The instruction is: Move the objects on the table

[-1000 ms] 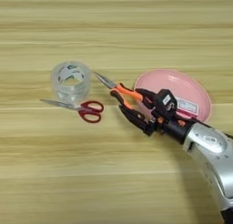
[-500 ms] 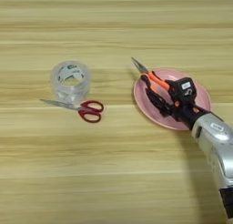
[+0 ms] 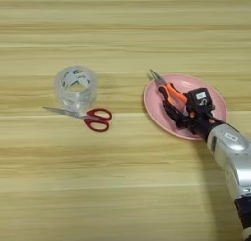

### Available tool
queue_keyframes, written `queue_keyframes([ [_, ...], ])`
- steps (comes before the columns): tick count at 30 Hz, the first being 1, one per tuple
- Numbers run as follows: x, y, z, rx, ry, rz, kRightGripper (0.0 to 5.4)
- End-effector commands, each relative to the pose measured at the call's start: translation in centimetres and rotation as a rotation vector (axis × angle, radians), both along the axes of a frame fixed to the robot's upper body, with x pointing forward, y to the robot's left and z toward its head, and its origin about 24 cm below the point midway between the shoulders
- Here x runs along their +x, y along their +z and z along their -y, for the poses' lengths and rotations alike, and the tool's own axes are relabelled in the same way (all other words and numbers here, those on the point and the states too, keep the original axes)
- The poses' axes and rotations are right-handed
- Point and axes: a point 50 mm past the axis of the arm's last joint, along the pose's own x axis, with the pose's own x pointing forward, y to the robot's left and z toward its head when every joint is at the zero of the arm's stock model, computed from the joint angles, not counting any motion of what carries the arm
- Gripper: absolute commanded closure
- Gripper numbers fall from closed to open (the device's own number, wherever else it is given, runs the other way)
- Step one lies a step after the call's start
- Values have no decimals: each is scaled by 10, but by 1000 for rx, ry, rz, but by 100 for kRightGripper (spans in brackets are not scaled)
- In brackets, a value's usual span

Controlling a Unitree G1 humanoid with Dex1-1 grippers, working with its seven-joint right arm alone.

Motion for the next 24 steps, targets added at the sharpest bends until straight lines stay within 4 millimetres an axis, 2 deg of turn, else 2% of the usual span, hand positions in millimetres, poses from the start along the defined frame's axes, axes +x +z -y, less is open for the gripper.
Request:
queue_keyframes([
  [1, 18, 32, 0, -23, 6, 144, 196],
  [3, 18, 32, 0, -21, 6, 142, 157],
  [18, 17, 34, -1, -8, 11, 152, 5],
  [24, 17, 37, -2, -4, 17, 163, 5],
])
